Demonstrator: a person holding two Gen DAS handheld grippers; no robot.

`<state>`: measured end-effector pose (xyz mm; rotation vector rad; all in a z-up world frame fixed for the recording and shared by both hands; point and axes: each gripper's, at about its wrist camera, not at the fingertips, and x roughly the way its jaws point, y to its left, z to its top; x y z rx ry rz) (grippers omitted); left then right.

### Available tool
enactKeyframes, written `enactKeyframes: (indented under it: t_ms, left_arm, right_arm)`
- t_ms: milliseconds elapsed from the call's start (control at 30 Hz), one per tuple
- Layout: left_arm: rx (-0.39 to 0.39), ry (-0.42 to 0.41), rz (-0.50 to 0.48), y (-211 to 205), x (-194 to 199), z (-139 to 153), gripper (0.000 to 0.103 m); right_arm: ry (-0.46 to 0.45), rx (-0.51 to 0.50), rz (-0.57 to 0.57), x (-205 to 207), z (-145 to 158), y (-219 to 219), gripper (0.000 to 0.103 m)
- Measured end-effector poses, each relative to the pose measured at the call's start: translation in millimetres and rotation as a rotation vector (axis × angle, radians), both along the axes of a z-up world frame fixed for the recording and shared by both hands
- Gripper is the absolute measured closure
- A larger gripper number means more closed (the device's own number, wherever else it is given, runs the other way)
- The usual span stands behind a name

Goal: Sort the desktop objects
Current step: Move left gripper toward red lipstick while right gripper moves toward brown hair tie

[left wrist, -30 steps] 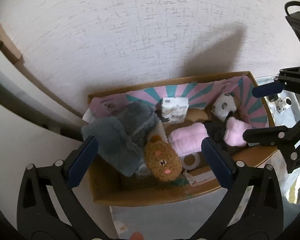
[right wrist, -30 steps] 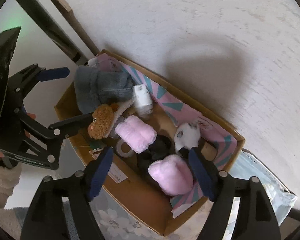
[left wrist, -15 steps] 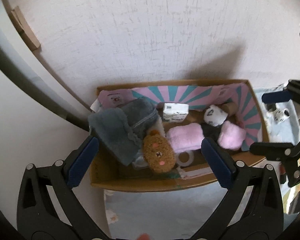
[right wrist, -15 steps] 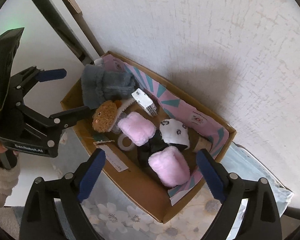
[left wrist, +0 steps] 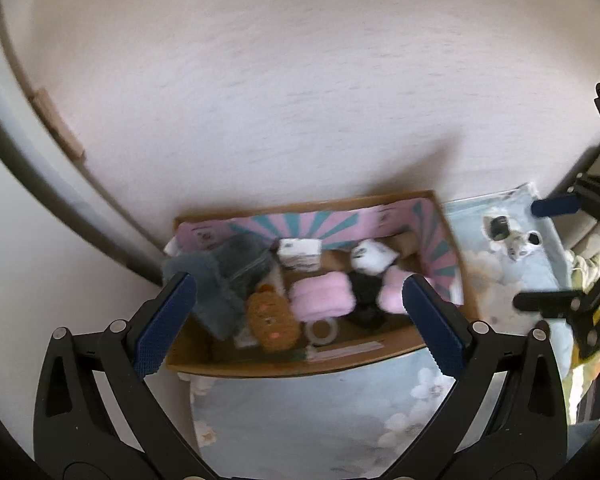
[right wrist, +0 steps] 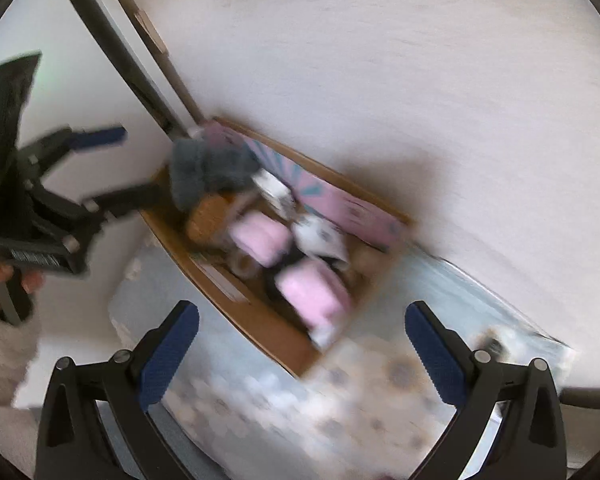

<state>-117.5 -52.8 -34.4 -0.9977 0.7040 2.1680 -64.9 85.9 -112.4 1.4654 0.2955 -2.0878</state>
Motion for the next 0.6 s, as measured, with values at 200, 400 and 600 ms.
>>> enactKeyframes:
  t_ms: [200, 400, 600]
  left_arm:
    - [0.010, -0.030, -0.116, 35, 42, 1, 0.000]
    - [-0.020, -0.081, -0.231, 80, 95, -22, 0.000]
    - [-0.018, -0.174, -0.290, 107, 138, -55, 0.001]
  right_arm:
    - [0.075, 0.062, -0.117, 17, 15, 72, 0.000]
    - [0.065, 0.075, -0.223, 39, 4, 143, 0.000]
    - [0.031, 0.107, -0.259, 56, -18, 187, 0.000]
